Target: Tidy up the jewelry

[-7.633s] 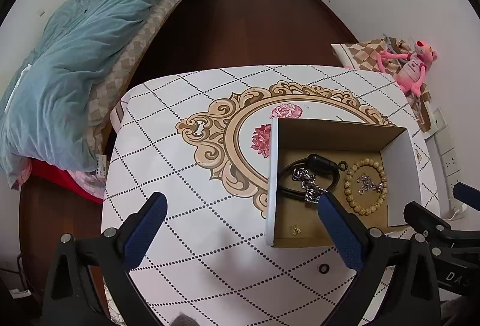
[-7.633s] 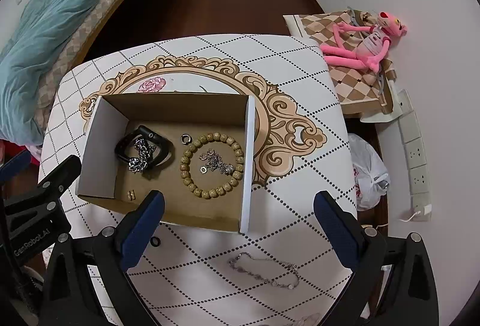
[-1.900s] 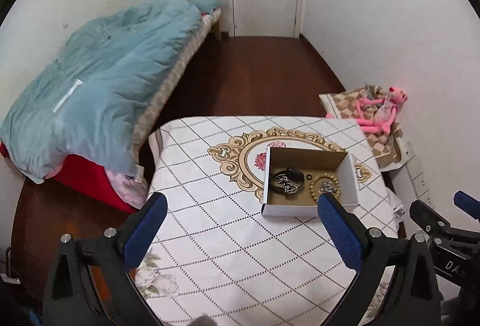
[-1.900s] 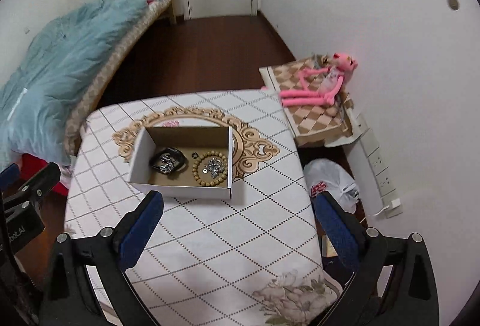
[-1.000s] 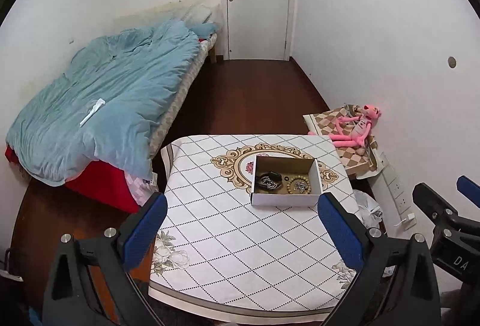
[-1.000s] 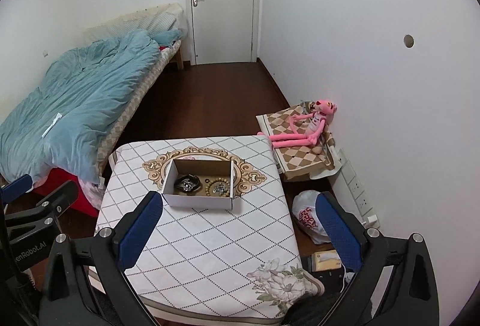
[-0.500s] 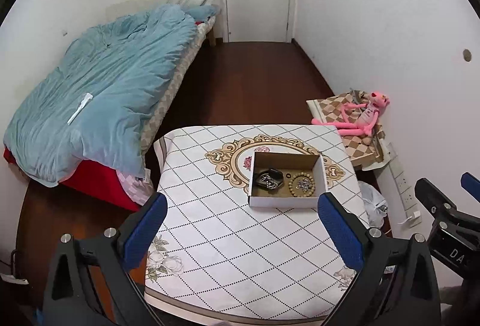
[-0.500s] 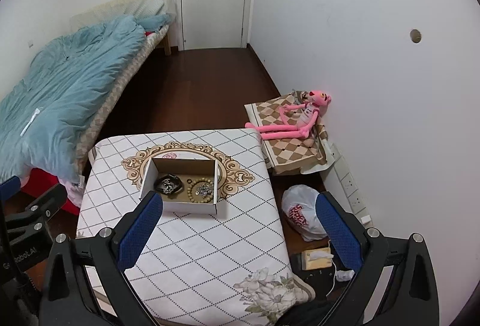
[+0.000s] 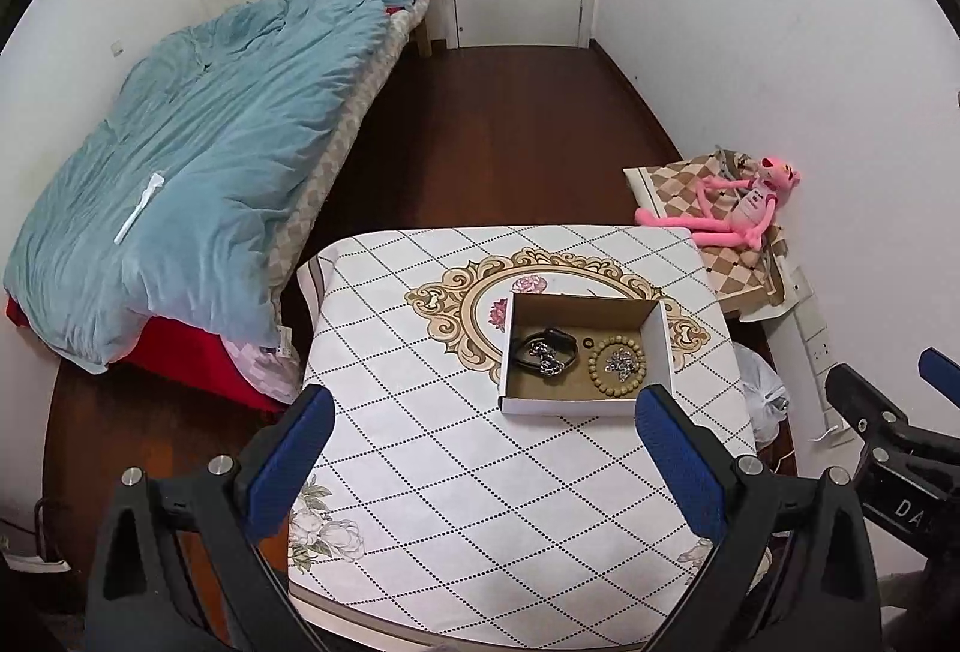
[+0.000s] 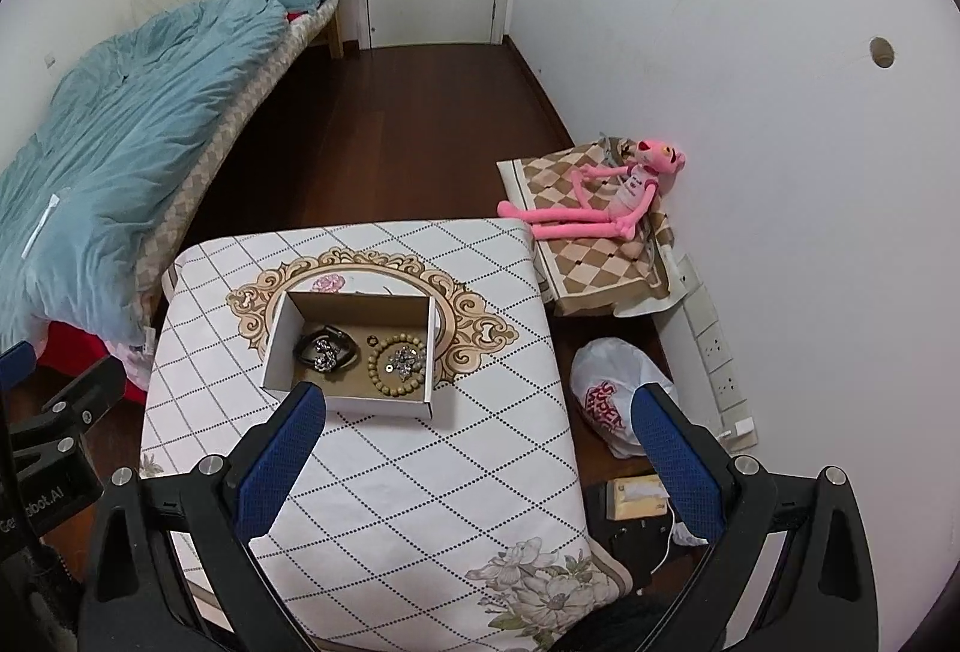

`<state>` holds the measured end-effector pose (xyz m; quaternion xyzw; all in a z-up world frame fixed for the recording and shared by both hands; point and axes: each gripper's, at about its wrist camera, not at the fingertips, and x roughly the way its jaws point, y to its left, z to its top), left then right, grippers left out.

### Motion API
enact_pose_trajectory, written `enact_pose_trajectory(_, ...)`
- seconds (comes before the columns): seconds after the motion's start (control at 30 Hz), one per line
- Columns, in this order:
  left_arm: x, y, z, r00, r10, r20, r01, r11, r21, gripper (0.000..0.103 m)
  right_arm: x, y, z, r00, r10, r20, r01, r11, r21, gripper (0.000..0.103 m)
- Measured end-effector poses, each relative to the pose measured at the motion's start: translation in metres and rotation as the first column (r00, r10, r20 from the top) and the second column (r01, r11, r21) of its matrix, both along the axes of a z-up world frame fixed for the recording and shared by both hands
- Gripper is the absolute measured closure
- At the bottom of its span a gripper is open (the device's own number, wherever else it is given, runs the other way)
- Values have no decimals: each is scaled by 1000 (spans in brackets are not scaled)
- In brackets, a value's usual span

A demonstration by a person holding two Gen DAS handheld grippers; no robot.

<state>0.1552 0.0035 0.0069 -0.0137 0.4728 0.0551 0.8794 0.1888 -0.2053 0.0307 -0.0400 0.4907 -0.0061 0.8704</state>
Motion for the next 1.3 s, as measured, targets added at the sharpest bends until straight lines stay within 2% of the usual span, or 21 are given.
enact_pose_trajectory(0.4,12,7,-7,1000,19,-18,-19,1000,2,1,11,2,-12,999,3,-41,-3,1000,0,0)
enact_pose_trajectory(1.3,8,5,-19,999,26,-46,-25,1000,13,1,10,8,-19,997,21,-68,-22,1000,-3,0)
